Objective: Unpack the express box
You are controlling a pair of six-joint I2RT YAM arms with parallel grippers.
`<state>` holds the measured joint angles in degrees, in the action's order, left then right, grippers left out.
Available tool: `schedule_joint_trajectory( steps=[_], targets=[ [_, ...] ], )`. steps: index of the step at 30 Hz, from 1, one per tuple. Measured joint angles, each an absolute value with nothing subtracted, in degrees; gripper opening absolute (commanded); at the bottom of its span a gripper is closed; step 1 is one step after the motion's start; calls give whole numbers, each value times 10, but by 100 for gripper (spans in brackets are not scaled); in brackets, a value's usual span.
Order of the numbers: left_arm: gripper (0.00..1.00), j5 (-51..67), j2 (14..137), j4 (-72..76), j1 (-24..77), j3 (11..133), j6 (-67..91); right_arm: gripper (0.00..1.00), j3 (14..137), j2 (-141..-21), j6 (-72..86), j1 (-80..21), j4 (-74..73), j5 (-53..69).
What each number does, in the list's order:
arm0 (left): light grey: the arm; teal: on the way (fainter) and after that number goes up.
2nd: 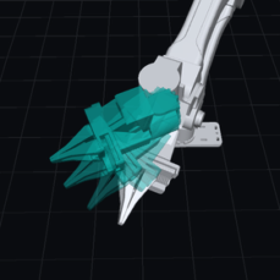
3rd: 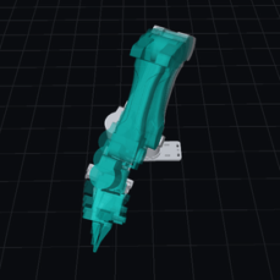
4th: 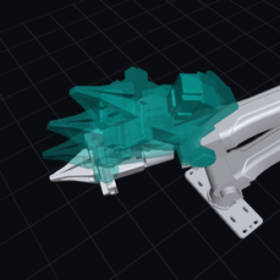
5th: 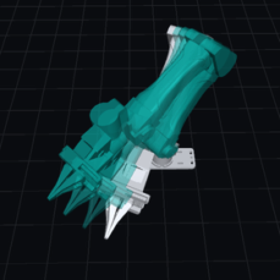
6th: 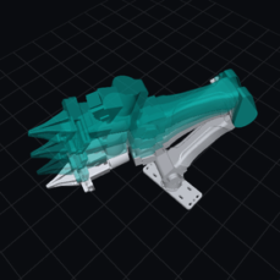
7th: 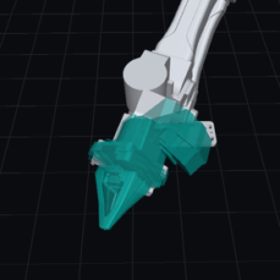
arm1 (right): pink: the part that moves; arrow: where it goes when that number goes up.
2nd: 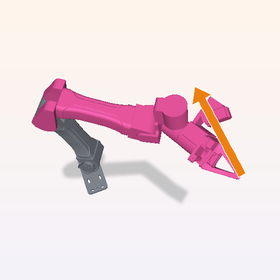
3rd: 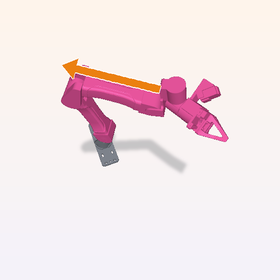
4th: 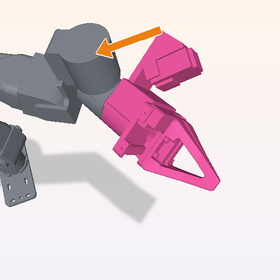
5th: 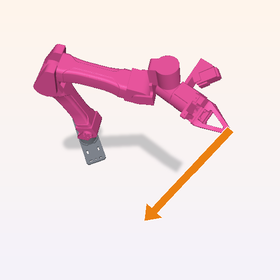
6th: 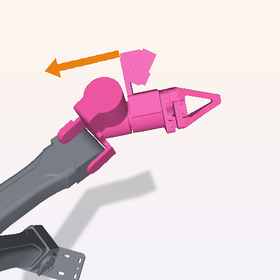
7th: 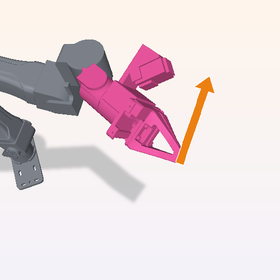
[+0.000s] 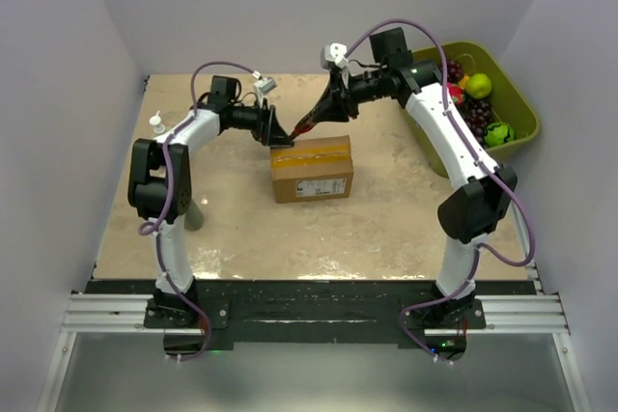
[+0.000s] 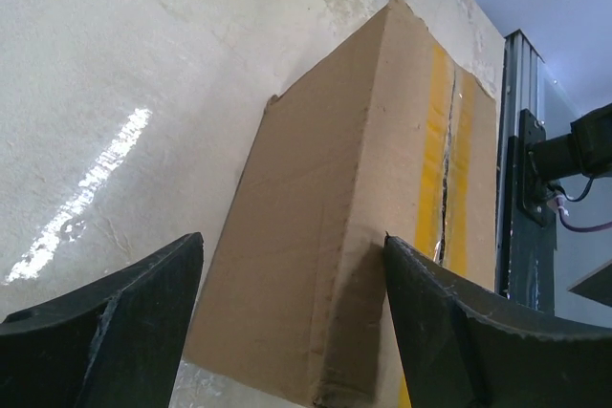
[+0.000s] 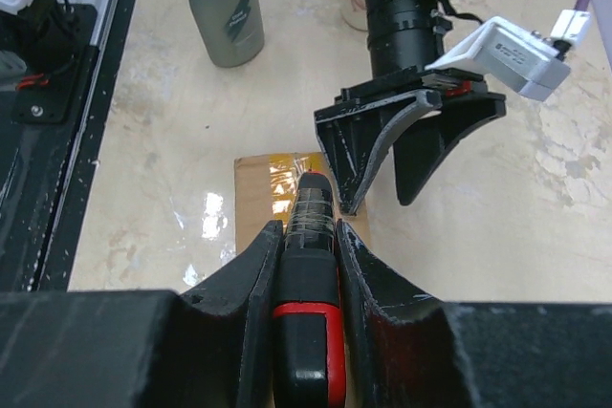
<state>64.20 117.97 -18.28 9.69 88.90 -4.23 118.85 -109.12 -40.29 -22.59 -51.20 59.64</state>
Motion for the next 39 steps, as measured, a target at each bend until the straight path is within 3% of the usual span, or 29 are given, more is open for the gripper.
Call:
schedule_joint_trajectory(
  steps=[10, 28, 39],
  targets=[
    [79, 628, 1182, -194, 98, 899, -56, 0, 1188, -1110, -475, -258, -568, 578],
    [78, 643, 1187, -190, 98, 899, -51, 0, 1109, -1103, -405, -280, -421, 549],
    [78, 643, 1187, -190, 98, 899, -51, 0, 1110, -1103, -429, -283, -448, 549]
  ],
)
